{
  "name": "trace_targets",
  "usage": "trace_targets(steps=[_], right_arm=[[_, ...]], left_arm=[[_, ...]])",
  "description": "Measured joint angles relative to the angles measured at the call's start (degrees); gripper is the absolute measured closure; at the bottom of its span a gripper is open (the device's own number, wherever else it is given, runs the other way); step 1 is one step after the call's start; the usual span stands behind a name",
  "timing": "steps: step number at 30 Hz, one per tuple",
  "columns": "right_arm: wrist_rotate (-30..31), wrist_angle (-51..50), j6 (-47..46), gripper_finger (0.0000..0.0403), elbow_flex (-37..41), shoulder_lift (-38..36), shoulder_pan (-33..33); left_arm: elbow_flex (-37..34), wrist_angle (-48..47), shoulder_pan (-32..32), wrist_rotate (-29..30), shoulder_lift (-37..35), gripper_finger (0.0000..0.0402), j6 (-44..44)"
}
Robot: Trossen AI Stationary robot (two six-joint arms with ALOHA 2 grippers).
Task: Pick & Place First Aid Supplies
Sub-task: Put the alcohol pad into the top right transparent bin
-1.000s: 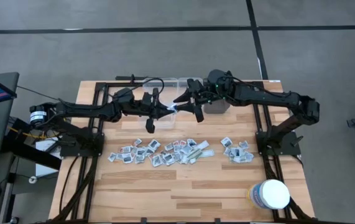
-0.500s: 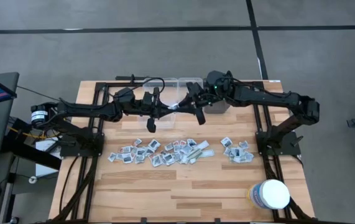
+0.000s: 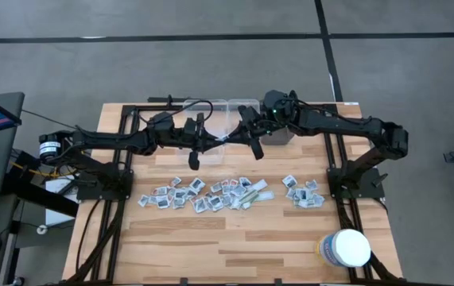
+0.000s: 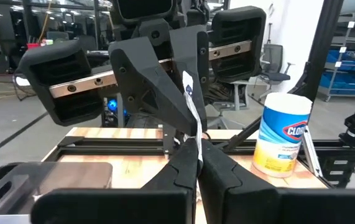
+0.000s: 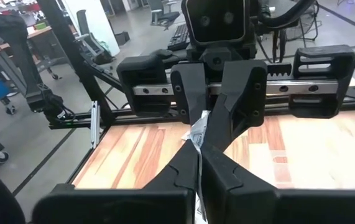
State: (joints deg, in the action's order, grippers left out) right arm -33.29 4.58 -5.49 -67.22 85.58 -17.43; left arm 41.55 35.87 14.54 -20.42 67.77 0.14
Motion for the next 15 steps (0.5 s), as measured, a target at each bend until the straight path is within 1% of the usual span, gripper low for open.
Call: trace_targets(steps=[10, 15], right_arm=[[0.1, -0.2, -0.1, 0.0401, 0.0, 0.0, 0.0], [0.3, -1.5, -0.1, 0.0402, 0.0, 0.0, -0.4]], left_arm=[[0.1, -1.5, 0.8, -1.0, 0.0, 0.0397, -0.2], [0.0, -4.6, 1.0, -0.8, -0.8, 0.0396, 0.8]])
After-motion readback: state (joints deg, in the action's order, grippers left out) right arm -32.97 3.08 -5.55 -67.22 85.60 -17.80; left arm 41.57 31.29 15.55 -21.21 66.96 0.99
